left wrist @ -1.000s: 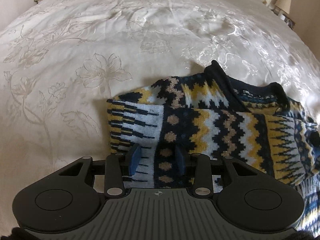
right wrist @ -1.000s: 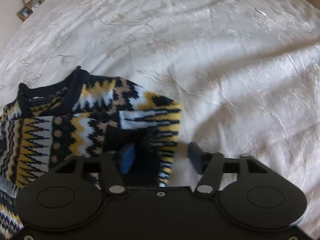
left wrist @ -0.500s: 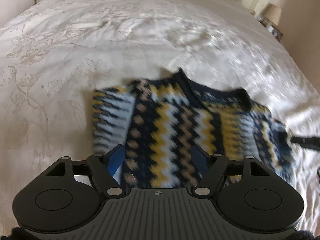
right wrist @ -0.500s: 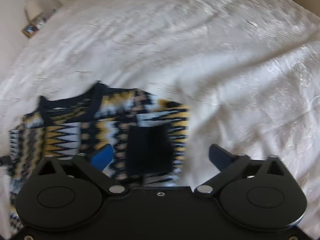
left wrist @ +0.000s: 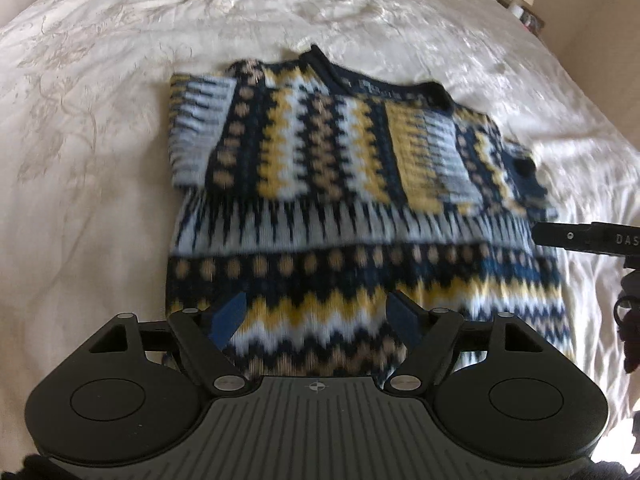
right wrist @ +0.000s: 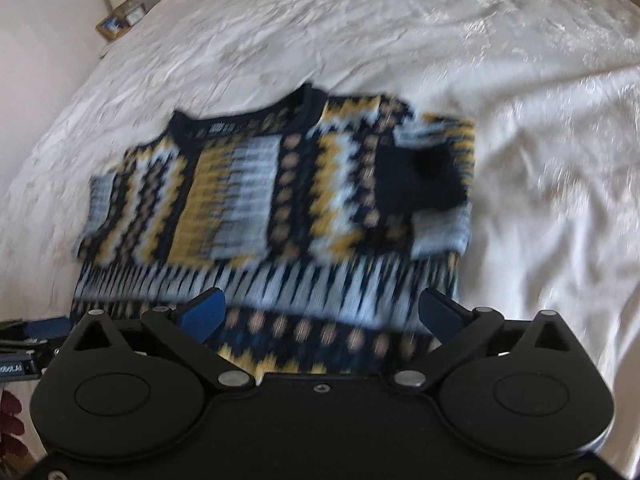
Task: Fold small clothes
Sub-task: 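Move both tools toward the navy hem band of the sweater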
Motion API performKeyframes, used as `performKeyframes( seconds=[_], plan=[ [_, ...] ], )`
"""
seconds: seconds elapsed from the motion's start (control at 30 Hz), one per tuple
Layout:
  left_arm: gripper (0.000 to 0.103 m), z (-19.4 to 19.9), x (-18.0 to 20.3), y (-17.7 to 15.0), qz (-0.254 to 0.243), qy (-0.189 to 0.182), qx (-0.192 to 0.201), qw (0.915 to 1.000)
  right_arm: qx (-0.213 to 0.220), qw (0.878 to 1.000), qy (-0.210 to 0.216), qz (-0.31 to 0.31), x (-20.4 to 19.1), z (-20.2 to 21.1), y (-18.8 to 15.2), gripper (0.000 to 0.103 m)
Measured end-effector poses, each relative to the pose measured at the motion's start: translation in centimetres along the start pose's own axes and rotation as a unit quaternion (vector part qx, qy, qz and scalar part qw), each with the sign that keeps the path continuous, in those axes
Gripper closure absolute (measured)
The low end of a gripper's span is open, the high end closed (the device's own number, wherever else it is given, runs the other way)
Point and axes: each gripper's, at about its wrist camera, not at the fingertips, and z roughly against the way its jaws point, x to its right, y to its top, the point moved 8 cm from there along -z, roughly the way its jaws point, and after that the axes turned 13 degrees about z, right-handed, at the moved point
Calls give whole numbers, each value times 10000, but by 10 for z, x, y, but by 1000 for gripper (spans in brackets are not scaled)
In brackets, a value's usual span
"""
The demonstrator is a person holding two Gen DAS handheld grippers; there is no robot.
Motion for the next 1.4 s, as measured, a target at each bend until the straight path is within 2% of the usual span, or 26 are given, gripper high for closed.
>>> performKeyframes(
  seconds=[0.2, 0.53, 0.87, 1.17, 1.3, 1.4],
  plan=[
    [27, -1, -5, -37, -187, 31, -317, 9993, -333, 9994, 31, 63, -19, 2, -42, 0],
    [26, 6, -19, -80, -439, -137, -493, 9977, -720, 9971, -140, -184, -35, 18, -114, 0],
    [25, 16, -28, -101, -777, -293, -380, 9958, -717, 9950, -306, -628, -46, 37, -159, 0],
    [25, 33, -31, -128, -575, -154, -125, 9981, -719, 9953, 66, -643, -53, 51, -198, 0],
    [25, 40, -32, -149, -378, -97, -210, 9990, -574, 9961, 255, -615, -49, 59, -213, 0],
    [25, 42, -33, -168, -433, 17, -304, 9986, -516, 9960, 313, -654, -43, 61, -222, 0]
  ],
)
